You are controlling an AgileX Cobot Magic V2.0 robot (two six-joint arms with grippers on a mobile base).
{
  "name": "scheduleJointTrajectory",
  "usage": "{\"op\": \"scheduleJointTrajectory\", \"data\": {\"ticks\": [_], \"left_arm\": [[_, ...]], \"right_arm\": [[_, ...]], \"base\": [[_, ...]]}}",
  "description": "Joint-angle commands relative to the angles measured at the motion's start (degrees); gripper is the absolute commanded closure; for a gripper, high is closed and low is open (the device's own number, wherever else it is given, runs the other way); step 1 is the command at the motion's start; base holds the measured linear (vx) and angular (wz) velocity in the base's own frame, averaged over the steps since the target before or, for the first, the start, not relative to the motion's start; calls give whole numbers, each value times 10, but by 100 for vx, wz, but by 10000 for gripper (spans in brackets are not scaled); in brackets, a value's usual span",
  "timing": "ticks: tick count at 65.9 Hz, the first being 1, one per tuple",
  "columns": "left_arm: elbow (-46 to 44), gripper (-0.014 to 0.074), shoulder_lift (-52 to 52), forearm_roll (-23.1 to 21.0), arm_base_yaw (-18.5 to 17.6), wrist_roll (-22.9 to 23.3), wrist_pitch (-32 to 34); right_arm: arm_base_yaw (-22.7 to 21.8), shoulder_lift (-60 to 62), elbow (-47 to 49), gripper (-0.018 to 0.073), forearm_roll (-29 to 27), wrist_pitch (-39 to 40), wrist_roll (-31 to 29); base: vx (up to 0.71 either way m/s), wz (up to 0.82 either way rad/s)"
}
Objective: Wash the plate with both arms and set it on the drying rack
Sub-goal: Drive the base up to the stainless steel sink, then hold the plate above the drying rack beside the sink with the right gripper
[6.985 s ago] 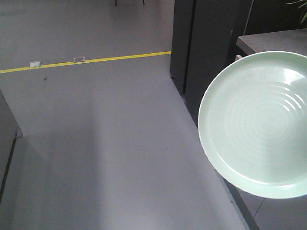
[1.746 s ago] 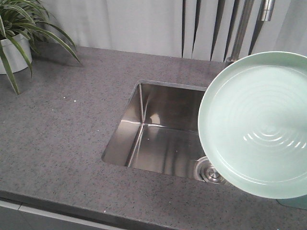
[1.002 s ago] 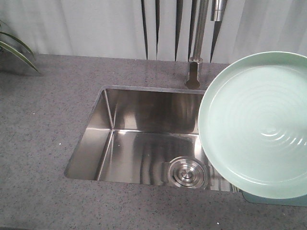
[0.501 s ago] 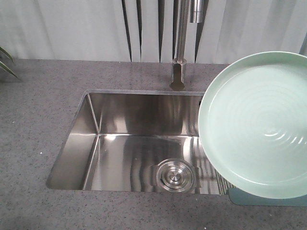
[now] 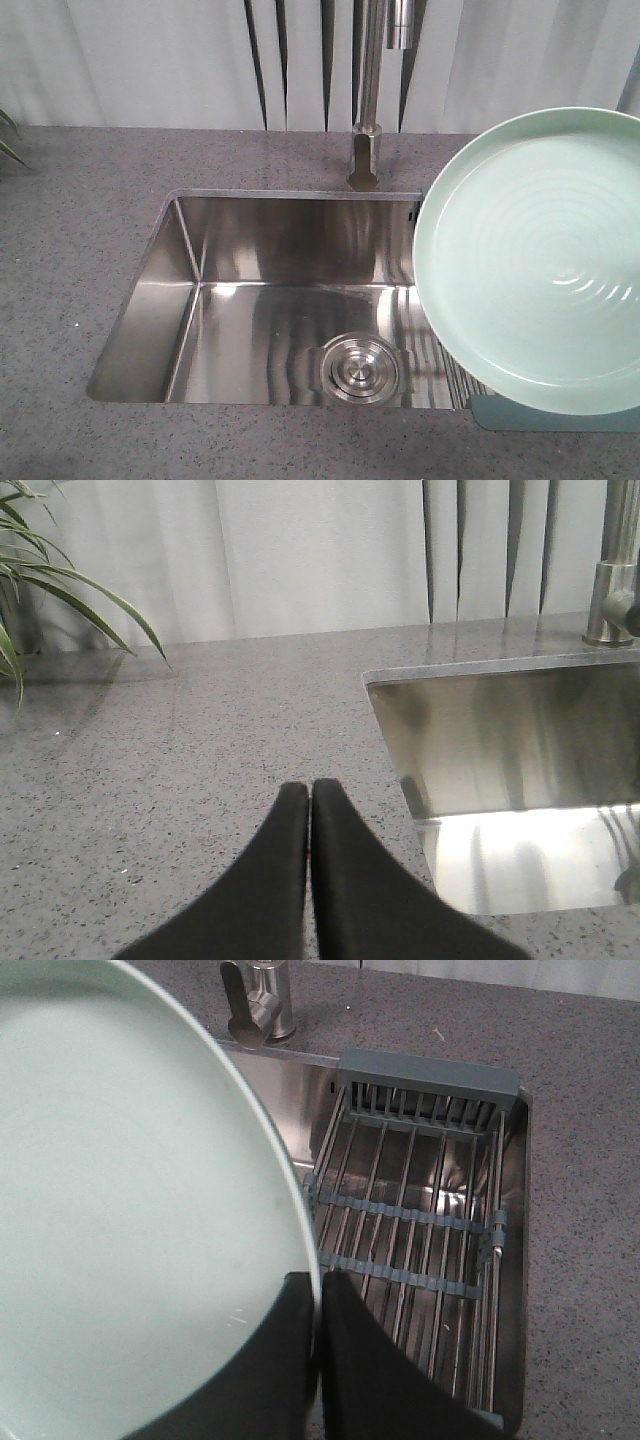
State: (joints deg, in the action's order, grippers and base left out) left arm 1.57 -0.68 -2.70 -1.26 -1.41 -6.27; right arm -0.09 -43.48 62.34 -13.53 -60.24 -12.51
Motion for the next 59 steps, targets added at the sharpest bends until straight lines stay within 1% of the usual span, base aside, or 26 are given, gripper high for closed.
{"op": "scheduleJointTrajectory", "data": {"ticks": [1, 59], "left_arm": [[14, 603, 3, -5, -5, 2, 44], [14, 603, 3, -5, -5, 2, 44]], "right_arm": [[-3, 2, 13, 563, -7, 39, 0], [-3, 2, 13, 563, -7, 39, 0]], "base": [[1, -3], [2, -3]]}}
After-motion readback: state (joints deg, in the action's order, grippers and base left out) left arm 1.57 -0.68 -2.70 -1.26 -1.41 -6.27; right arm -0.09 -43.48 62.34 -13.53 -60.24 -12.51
